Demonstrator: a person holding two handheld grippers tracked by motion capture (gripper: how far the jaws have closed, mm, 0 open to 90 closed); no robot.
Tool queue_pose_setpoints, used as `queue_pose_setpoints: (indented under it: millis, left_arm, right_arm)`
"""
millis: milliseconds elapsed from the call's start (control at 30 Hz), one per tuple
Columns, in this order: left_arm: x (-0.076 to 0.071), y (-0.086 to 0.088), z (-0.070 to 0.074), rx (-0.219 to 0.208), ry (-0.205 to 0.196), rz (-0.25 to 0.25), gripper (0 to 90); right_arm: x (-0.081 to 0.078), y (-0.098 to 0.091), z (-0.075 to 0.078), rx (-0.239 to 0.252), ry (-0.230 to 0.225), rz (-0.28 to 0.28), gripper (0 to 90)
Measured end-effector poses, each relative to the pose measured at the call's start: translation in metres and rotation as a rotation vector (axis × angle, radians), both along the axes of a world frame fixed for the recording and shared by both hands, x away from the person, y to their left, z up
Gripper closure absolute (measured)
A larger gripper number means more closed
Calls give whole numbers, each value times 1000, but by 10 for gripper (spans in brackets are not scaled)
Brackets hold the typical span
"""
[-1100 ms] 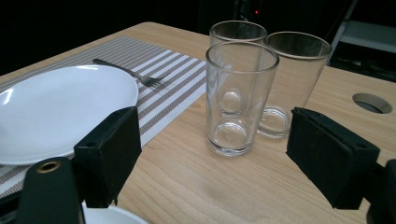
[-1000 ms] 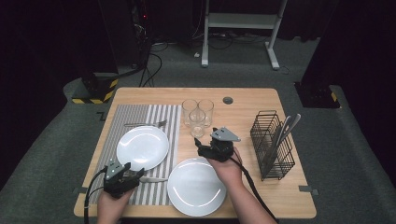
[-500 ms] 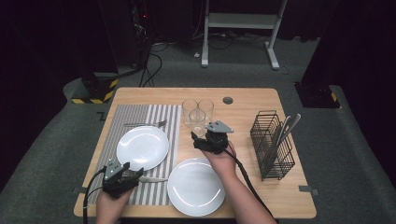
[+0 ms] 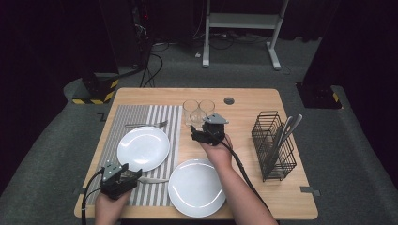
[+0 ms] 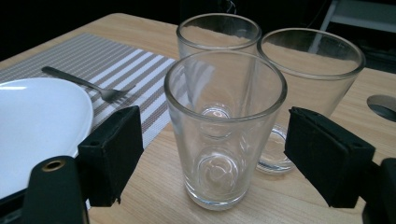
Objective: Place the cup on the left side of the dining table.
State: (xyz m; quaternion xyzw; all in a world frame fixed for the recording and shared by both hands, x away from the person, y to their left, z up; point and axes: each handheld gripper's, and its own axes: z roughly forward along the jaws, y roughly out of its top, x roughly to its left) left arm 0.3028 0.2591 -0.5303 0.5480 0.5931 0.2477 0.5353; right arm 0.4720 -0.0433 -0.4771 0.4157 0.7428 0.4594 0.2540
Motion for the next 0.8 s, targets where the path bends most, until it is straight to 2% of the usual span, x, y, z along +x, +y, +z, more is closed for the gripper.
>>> queue_pose_setpoints:
  millis: [367, 667, 800]
  left_arm:
    - [0, -1, -1, 16, -1, -2, 343]
    - [0, -1, -2, 17, 4, 0, 343]
    - [0, -1, -2, 16, 6, 1, 343]
  right_arm:
    - [15, 6, -8, 12, 12, -26, 193]
    - [22, 12, -11, -7, 15, -37, 206]
    - [23, 13, -12, -10, 11, -40, 265]
